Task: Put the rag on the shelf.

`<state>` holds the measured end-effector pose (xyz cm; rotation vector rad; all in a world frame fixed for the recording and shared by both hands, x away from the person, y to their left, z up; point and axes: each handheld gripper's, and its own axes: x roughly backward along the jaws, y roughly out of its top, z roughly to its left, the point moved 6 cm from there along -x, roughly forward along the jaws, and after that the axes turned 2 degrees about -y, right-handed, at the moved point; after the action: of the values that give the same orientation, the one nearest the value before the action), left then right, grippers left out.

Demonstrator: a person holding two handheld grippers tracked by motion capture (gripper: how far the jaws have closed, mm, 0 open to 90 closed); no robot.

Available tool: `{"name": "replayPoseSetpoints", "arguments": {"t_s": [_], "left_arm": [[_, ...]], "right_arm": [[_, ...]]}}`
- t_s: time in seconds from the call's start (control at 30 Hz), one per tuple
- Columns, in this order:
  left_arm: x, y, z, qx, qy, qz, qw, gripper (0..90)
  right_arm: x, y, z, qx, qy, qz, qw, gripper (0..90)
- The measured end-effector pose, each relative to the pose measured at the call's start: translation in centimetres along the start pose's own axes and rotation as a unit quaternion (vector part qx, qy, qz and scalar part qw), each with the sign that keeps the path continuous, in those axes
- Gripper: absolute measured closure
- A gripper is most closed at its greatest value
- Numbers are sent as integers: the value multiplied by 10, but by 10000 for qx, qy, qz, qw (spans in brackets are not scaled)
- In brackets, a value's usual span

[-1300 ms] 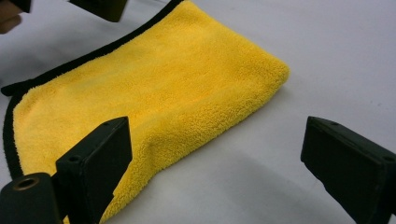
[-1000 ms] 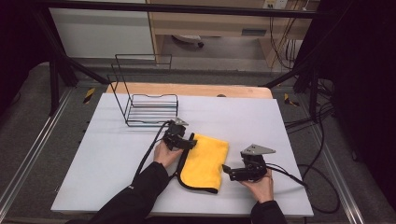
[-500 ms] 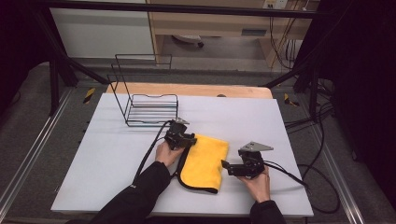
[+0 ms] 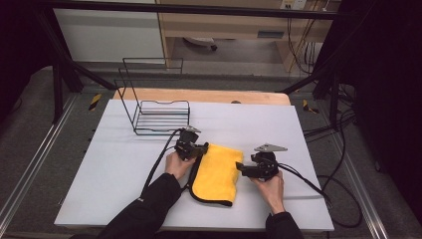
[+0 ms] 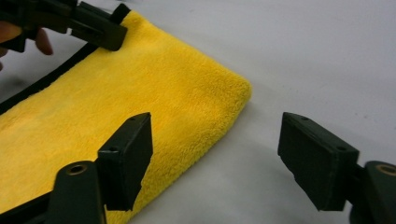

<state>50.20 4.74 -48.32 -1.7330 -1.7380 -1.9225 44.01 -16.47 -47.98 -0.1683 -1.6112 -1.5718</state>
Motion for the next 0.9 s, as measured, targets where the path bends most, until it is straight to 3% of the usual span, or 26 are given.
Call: {"name": "replayPoseSetpoints", "arguments": {"t_s": [0.1, 0.17, 0.27, 0.37, 0.5, 0.67, 0.9], "left_arm": [[4, -3, 0, -35, 84, -48, 9999, 812], [6, -6, 0, 6, 98, -76, 9999, 811], [7, -9, 2, 95, 89, -134, 9998, 810], [5, -9, 2, 30, 178, -95, 9998, 802], [3, -10, 1, -50, 253, -99, 9996, 793], [2, -10, 1, -13, 245, -88, 9997, 779], [1, -10, 1, -127, 218, -86, 9996, 771]], "right_arm": [[-7, 4, -4, -131, -13, 53, 9999, 337], [-14, 8, -6, -343, 77, 41, 9994, 406], [-19, 10, -4, -388, 112, 66, 9992, 456], [-28, 10, -3, -479, 173, 142, 9986, 534], [-31, 7, -2, -450, 178, 170, 9987, 574], [-33, 8, -1, -471, 298, 159, 9983, 634], [-35, 8, 1, -338, 421, 141, 9984, 709]]}}
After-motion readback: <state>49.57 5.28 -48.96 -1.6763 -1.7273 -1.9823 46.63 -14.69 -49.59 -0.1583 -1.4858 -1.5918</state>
